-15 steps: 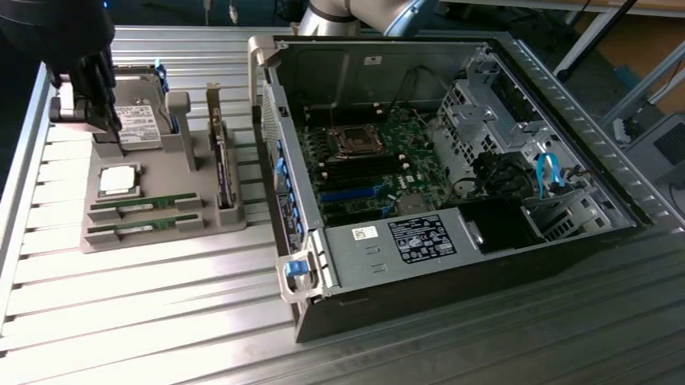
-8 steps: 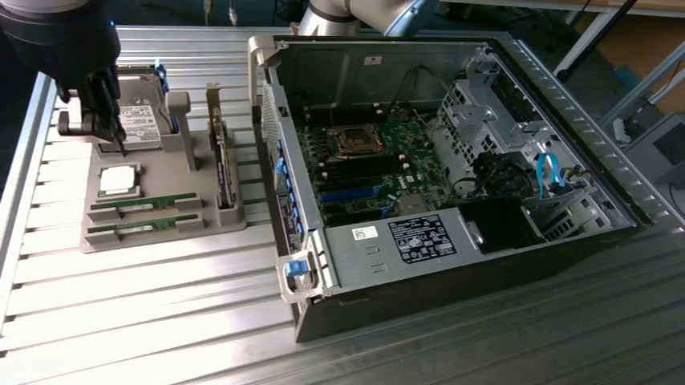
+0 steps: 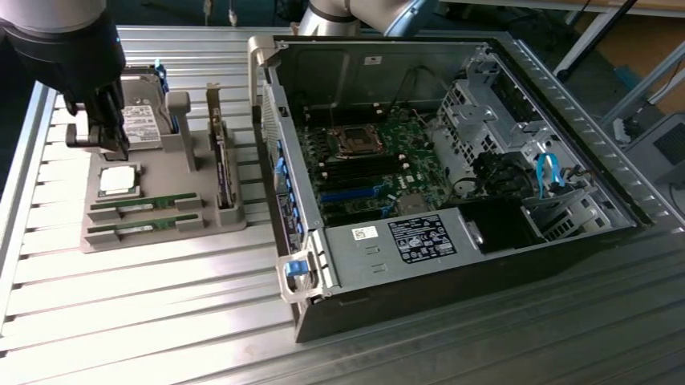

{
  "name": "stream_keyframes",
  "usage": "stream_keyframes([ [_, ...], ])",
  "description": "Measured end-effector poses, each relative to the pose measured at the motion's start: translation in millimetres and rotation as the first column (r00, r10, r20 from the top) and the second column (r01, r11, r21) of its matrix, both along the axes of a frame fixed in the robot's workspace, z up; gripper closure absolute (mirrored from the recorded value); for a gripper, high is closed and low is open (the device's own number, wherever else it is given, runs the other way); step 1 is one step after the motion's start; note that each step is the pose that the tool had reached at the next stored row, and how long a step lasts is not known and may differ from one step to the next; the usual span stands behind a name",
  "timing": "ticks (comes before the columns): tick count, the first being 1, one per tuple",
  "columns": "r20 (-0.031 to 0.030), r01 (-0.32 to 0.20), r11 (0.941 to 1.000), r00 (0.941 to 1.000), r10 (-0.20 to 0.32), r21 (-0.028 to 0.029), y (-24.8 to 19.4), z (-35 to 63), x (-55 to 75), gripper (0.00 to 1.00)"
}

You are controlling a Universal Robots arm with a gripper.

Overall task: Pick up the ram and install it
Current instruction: 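Pick up the ram and move it above insertion slot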

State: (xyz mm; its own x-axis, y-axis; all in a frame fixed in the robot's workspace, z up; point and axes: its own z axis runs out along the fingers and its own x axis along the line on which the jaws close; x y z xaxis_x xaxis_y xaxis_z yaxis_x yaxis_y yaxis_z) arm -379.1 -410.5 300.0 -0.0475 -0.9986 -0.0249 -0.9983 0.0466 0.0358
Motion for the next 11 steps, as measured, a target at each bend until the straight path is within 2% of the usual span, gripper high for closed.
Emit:
stream_keyframes([
  [5, 0.0, 0.0, 1.0, 1.0, 0.0, 0.0, -0.4, -12.2, 0.0, 0.76],
  [11, 0.0001, 0.0, 1.0, 1.0, 0.0, 0.0001, -0.7, -22.3, 0.0, 0.76],
])
